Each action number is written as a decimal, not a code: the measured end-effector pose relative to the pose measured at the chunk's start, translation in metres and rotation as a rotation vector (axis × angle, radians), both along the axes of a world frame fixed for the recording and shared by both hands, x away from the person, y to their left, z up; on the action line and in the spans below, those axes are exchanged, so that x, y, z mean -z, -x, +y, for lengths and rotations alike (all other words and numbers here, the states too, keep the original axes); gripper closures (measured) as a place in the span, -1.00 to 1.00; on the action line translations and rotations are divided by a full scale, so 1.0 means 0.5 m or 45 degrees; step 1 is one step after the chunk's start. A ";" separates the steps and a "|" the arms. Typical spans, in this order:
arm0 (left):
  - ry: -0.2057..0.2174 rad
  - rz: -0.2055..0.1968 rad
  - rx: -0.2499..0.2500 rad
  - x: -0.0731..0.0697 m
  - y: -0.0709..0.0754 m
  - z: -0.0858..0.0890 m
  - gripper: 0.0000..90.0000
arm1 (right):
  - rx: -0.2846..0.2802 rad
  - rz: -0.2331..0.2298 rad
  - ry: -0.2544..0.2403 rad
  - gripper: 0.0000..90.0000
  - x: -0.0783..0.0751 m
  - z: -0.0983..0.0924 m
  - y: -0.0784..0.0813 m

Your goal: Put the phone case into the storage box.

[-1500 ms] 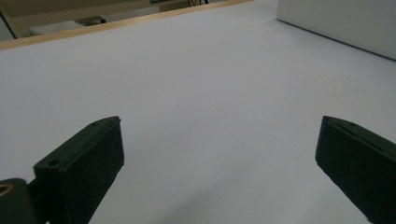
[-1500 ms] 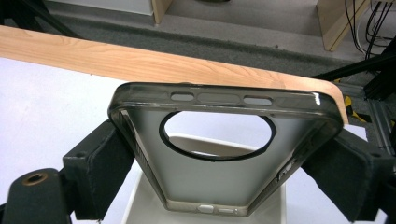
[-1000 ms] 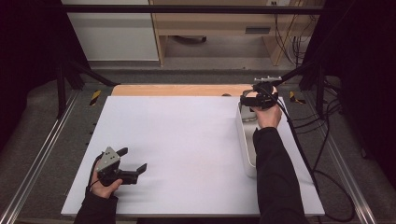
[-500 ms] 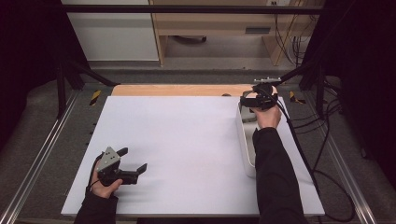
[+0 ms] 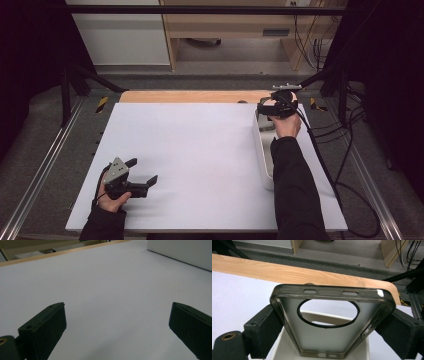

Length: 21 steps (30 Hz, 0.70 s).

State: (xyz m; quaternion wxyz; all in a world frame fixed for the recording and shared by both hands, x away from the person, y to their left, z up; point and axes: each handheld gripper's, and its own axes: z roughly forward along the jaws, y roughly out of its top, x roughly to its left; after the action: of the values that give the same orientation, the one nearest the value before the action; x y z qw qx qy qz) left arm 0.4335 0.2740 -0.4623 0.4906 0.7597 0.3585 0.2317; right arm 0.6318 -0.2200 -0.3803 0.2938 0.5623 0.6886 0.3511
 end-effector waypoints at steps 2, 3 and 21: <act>0.000 0.000 0.000 0.000 0.000 0.000 -0.98 | -0.001 -0.010 0.010 -0.78 0.000 0.000 0.001; 0.000 0.000 0.001 0.000 0.000 0.000 -0.98 | -0.003 -0.015 0.009 -0.81 -0.001 0.000 0.001; -0.001 -0.002 0.006 0.000 0.000 -0.001 -0.98 | -0.024 -0.186 -0.006 -0.99 -0.032 -0.009 0.022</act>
State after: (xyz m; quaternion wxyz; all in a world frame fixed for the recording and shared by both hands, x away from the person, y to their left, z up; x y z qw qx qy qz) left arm 0.4333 0.2733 -0.4624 0.4910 0.7606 0.3564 0.2312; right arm 0.6209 -0.2243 -0.3643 0.3385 0.5295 0.6698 0.3955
